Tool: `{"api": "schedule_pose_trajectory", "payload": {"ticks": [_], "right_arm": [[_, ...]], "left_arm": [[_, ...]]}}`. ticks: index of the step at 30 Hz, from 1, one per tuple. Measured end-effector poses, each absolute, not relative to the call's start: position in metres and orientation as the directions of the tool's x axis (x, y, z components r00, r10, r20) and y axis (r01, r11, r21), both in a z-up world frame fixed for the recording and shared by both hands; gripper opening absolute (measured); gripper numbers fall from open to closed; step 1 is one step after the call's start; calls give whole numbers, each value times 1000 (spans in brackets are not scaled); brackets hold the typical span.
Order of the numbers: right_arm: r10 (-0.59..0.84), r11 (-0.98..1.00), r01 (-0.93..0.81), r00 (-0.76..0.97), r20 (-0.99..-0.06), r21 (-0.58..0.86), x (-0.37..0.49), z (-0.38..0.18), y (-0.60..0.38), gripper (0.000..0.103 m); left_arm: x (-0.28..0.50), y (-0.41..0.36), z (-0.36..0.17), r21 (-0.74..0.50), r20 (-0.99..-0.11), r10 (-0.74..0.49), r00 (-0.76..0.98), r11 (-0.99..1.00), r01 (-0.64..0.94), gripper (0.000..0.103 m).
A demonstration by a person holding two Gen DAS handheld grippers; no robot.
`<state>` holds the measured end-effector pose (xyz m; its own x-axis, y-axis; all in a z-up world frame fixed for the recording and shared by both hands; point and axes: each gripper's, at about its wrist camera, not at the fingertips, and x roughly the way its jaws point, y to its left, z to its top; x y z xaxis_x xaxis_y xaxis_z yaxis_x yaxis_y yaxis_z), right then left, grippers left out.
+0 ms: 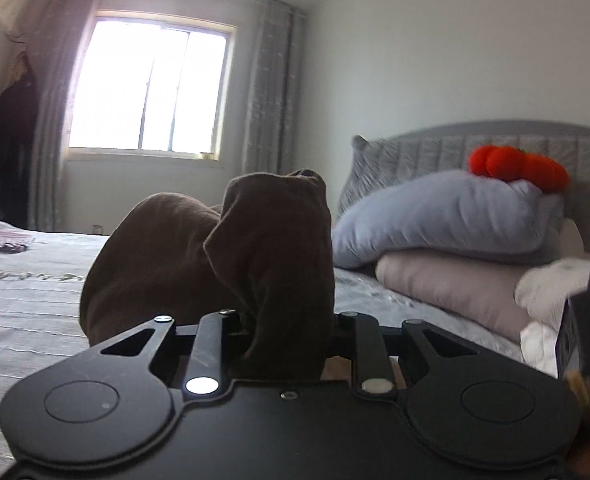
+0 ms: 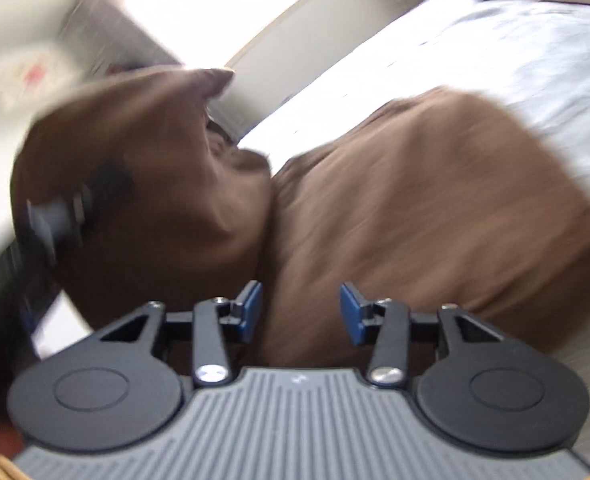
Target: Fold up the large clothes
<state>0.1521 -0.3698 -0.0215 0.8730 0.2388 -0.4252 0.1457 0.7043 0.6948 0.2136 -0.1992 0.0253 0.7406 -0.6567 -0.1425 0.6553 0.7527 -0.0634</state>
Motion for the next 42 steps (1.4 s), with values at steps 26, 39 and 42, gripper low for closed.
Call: {"api": "schedule_pose_trajectory", "payload": {"ticks": [26, 39, 42], "right_arm": [[253, 636, 136, 894, -371, 760, 154, 17, -444, 97], [469, 590, 226, 685, -557, 775, 275, -19, -459, 100], [485, 633, 182, 664, -569, 752, 291, -11, -443, 75]], "left_arm": [[165, -152, 26, -116, -321, -835, 447, 503, 857, 87], [255, -79, -7, -402, -445, -699, 560, 715, 572, 88], [266, -75, -16, -424, -467, -683, 562, 730, 536, 88]]}}
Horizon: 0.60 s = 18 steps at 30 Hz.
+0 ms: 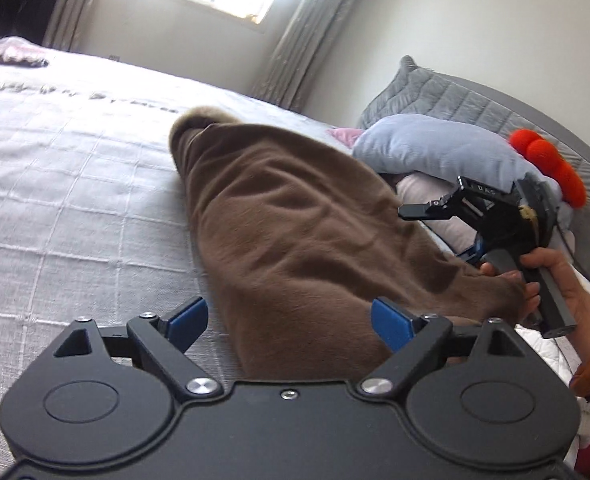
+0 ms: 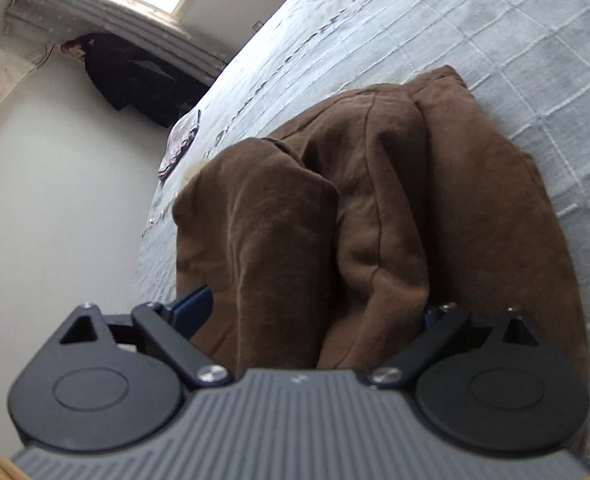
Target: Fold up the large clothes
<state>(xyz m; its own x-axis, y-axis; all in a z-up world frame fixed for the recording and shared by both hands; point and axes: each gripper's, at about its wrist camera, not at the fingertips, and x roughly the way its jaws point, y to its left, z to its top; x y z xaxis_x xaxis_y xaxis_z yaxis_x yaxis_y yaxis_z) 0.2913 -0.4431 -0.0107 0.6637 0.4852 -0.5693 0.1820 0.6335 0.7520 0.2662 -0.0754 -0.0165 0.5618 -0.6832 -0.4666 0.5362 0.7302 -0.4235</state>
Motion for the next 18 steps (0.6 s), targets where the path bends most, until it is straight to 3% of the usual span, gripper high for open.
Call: {"api": "schedule_pose_trajectory", "payload": {"ticks": [1, 2, 3, 6, 14, 16, 18], "right_arm": [[475, 667, 168, 655, -588, 726, 295, -5, -434, 65], [460, 707, 149, 646, -610, 691, 298, 1, -425, 46], [432, 750, 130, 645, -630, 648, 299, 9, -415, 34], [351, 845, 65, 682, -642, 531, 291, 42, -390, 20], [350, 784, -5, 830, -435, 621, 239, 101, -452, 13], [320, 761, 45, 842, -435, 647, 229, 86, -480, 13], [279, 764, 124, 821, -498, 633, 222, 58, -501, 14]], "left_arm": [[269, -75, -19, -433, -471, -681, 561, 732, 525, 88], [273, -75, -21, -446, -473, -681, 558, 732, 515, 88], [275, -75, -22, -460, -473, -682, 558, 731, 503, 88], [278, -74, -21, -498, -469, -681, 563, 730, 469, 88], [279, -90, -1, -532, -425, -711, 561, 697, 481, 88], [282, -97, -1, -543, -423, -720, 550, 687, 483, 88], [290, -107, -9, -563, -437, -727, 530, 681, 469, 88]]}}
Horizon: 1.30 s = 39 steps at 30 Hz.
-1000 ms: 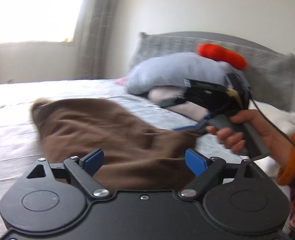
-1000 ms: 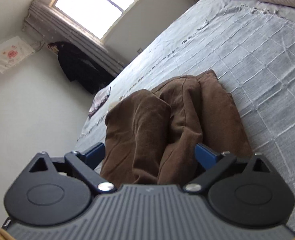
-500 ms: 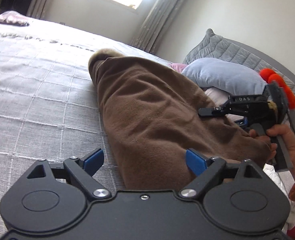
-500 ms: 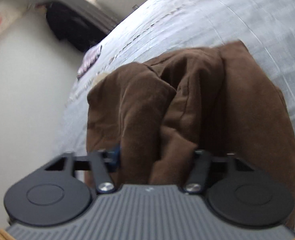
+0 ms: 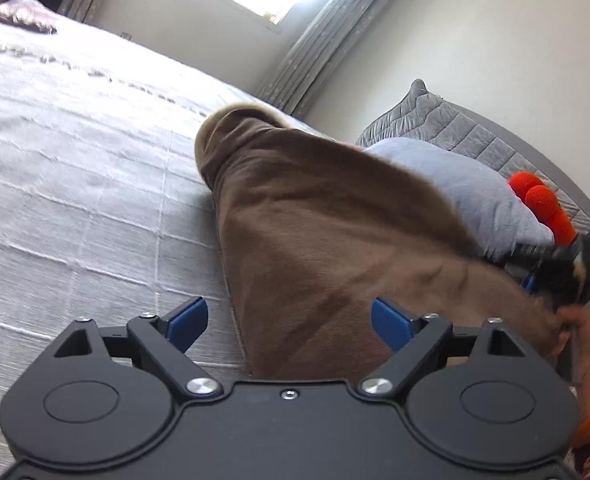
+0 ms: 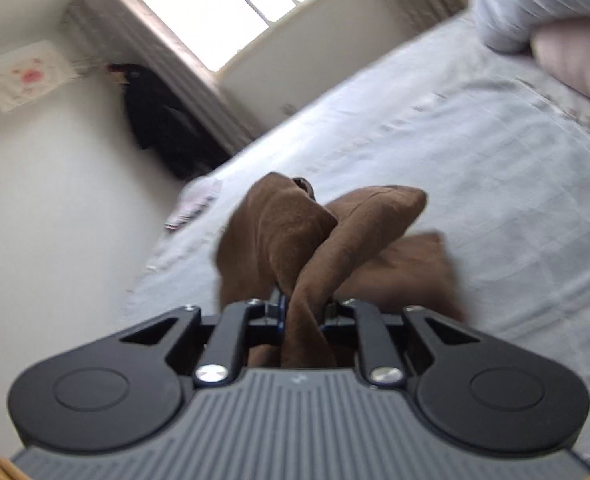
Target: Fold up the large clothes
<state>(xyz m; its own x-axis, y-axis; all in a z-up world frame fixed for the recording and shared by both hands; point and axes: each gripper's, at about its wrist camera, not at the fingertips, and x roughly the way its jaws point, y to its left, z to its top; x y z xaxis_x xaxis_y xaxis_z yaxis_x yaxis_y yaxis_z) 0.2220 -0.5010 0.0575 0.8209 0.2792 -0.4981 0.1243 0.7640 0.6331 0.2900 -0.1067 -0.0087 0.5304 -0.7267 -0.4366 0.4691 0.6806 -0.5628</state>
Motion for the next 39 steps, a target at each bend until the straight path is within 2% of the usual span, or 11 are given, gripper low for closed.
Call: {"api": "schedule_pose_trajectory", "payload": {"ticks": [2, 6, 9, 13, 14, 15, 18, 20, 33, 35, 39], "right_arm": [[269, 745, 200, 783, -560, 636, 221, 21, -512, 20], [265, 699, 244, 784, -561, 672, 205, -21, -517, 68], [360, 610, 196, 794, -489, 768, 195, -31, -528, 92], [468, 524, 247, 716, -518, 815, 206, -67, -525, 91], [478, 500, 266, 709, -519, 824, 206, -79, -523, 84], [476, 492, 246, 727, -495, 835, 202, -82, -520, 64], [483, 437, 218, 761, -432, 873, 191, -81, -512, 55], [477, 455, 209, 764, -436, 865, 186, -71, -501, 53], [649, 557, 82, 579, -494, 827, 135, -28, -346, 52], [658, 579, 76, 544, -521, 812, 129, -29, -325, 52], [576, 688, 99, 528, -624, 719, 127, -38, -304, 84]], "left_arm": [[300, -117, -21, -597, -463, -737, 493, 670, 441, 88], [318, -126, -43, -715, -453, -786, 421, 603, 355, 91], [324, -127, -60, -817, -424, -831, 361, 523, 242, 96], [311, -144, -73, -846, -411, -851, 327, 490, 212, 100], [306, -146, -69, -830, -422, -840, 342, 510, 227, 94], [302, -144, -65, -824, -426, -831, 358, 520, 226, 83], [291, -136, -52, -798, -448, -811, 376, 552, 242, 63], [281, -129, -42, -779, -463, -798, 386, 574, 251, 62], [178, 29, 3, -703, -575, -718, 392, 679, 214, 61], [168, 42, -5, -687, -595, -700, 395, 698, 201, 67], [152, 45, -29, -584, -614, -621, 488, 773, 249, 89]]}}
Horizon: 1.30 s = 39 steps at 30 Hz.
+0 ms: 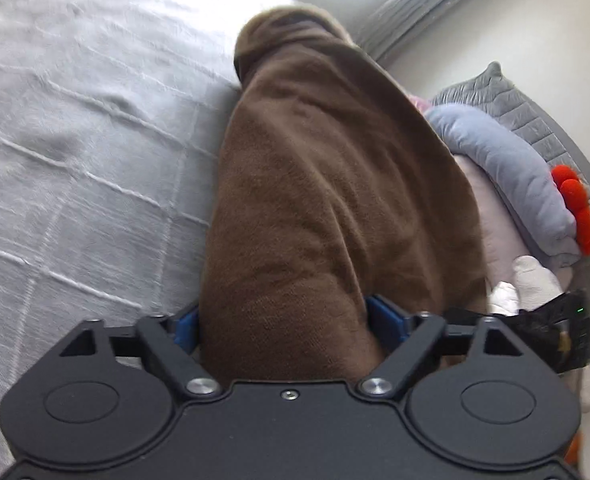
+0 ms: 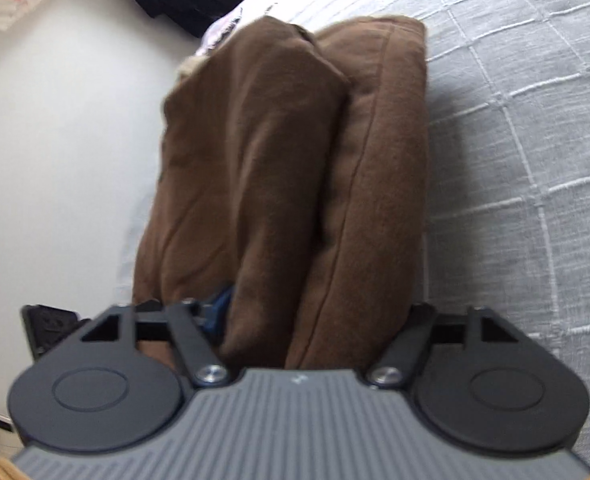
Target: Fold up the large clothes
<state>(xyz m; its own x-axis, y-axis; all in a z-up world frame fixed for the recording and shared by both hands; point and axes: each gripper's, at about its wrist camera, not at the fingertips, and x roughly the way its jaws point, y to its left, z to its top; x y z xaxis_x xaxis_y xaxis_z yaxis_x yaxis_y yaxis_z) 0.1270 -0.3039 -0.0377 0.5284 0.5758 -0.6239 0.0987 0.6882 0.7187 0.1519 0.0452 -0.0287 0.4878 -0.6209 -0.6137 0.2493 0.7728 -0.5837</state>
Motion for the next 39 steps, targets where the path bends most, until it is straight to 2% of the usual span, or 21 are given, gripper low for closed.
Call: {"api": "schedule_pose_trajectory", "payload": {"ticks": [4, 7, 12, 14, 16, 17, 18, 19, 21, 24, 26, 28, 31, 32, 33, 34, 36, 37, 39], "right_arm": [[504, 723, 106, 594, -627, 682, 115, -11, -315, 85], [402, 744, 93, 729, -554, 662, 97, 18, -335, 87], [428, 661, 10, 817, -387, 751, 110, 39, -345, 87], [444, 636, 20, 808, -387, 771, 134, 33, -336, 87], [438, 637, 68, 788, -433, 768, 157, 15, -329, 86], [427, 644, 92, 781, -456, 760, 165, 7, -323, 83], [415, 647, 112, 778, -471, 754, 174, -1, -320, 72], [404, 645, 129, 779, -480, 753, 176, -10, -315, 68], [402, 641, 123, 787, -469, 757, 175, -12, -307, 29], [473, 572, -30, 829, -300, 820, 171, 10, -310, 18], [475, 557, -71, 844, -247, 827, 168, 22, -320, 18], [468, 537, -64, 852, -234, 841, 168, 18, -339, 18], [444, 486, 80, 835, -325, 870, 173, -29, -368, 18], [450, 463, 137, 815, -365, 876, 174, -49, -373, 23], [456, 447, 165, 803, -383, 879, 174, -63, -374, 30], [462, 427, 171, 803, -377, 888, 172, -71, -375, 32], [443, 448, 160, 815, -374, 879, 166, -56, -372, 43], [417, 499, 144, 824, -383, 854, 162, -42, -368, 46], [345, 614, 109, 854, -389, 782, 149, -9, -354, 56]], "left_arm": [[137, 43, -1, -457, -582, -557, 592, 827, 328, 87], [132, 45, 19, -359, -505, -503, 701, 861, 359, 88], [155, 37, 32, -378, -416, -528, 740, 841, 388, 87], [160, 35, 31, -373, -364, -507, 781, 848, 377, 87], [166, 33, 28, -364, -344, -499, 795, 852, 377, 87], [170, 32, 25, -353, -346, -498, 795, 854, 381, 87], [172, 30, 23, -337, -349, -496, 795, 858, 388, 87], [174, 28, 23, -317, -349, -494, 796, 862, 396, 87], [178, 23, 23, -275, -345, -494, 798, 866, 417, 86], [180, 19, 24, -272, -304, -544, 782, 836, 476, 86], [178, 15, 22, -302, -272, -609, 745, 789, 535, 86], [176, 8, 18, -319, -269, -665, 697, 744, 587, 86], [173, -9, 10, -304, -314, -718, 621, 696, 651, 86], [170, -15, 8, -269, -334, -713, 617, 699, 662, 86], [166, -22, 6, -216, -354, -699, 621, 707, 673, 86], [164, -24, 6, -182, -365, -687, 628, 714, 676, 86], [165, -24, 10, -153, -382, -667, 640, 728, 668, 86], [166, -22, 13, -145, -387, -663, 641, 731, 667, 86], [171, -21, 22, -117, -385, -653, 653, 736, 667, 85]]}}
